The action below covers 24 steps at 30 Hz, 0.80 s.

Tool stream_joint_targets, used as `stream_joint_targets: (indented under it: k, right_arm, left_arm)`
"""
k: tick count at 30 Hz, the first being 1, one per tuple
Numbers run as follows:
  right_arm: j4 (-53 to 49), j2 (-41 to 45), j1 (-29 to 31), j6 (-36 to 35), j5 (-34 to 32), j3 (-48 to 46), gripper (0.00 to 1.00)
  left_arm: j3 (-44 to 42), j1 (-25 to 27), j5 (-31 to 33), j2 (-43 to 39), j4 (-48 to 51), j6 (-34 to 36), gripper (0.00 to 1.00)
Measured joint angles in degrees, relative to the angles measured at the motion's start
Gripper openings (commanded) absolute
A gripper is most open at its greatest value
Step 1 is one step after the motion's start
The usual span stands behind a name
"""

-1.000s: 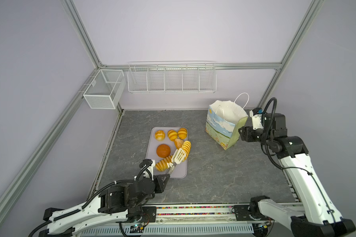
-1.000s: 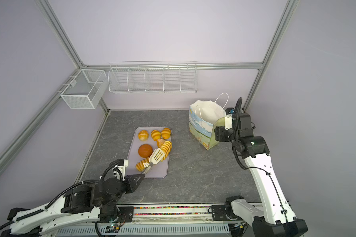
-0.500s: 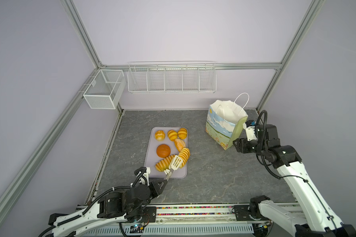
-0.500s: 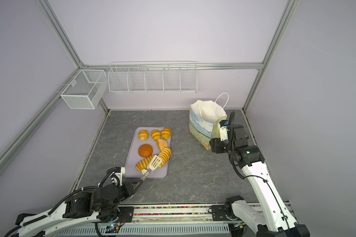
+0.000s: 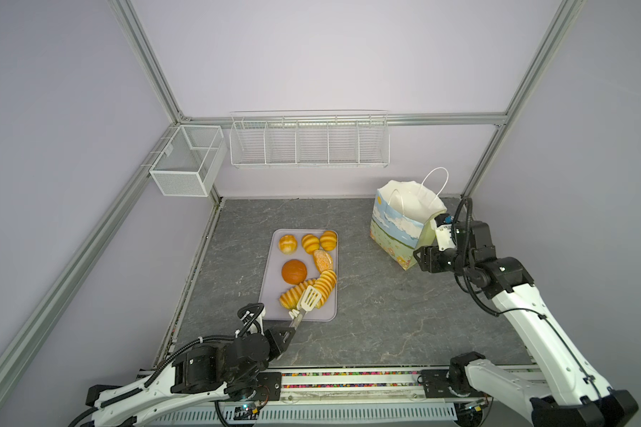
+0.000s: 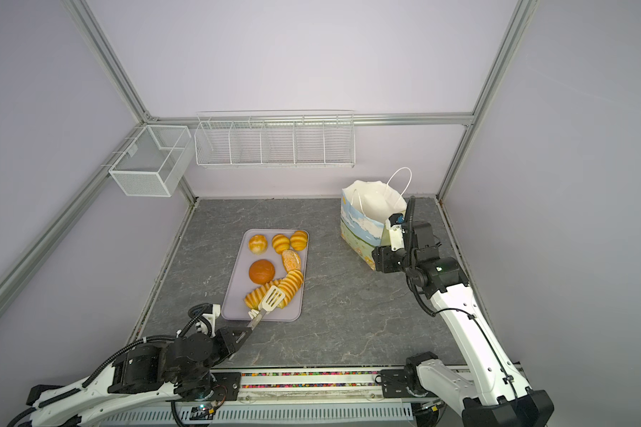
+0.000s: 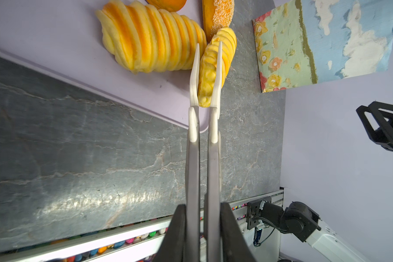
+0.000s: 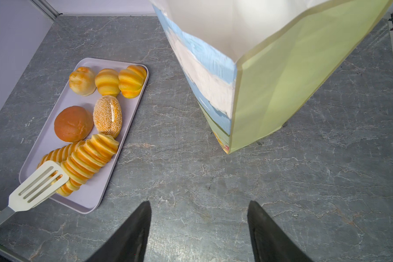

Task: Take the fake bread out of the paper bag
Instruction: 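Lower the yellow bread onto the tray with the left tongs and release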

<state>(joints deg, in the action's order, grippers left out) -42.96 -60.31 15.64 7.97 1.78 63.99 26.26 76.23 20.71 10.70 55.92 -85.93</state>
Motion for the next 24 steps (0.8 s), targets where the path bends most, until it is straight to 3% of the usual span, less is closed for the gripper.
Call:
stream_joint_targets:
  k: [9, 24]
  right_arm:
    - [0.46, -0.57, 0.37, 0.0, -0.02, 0.0, 0.7]
    - [0.55, -0.59, 0.98, -0.02, -0.02, 0.0, 0.7]
  left_arm:
    - [1.07, 0.0, -0.39, 0.81, 2.25, -1.01, 0.0]
    - [8.24, 0.0, 9.81, 9.03, 4.39, 2.84, 0.0]
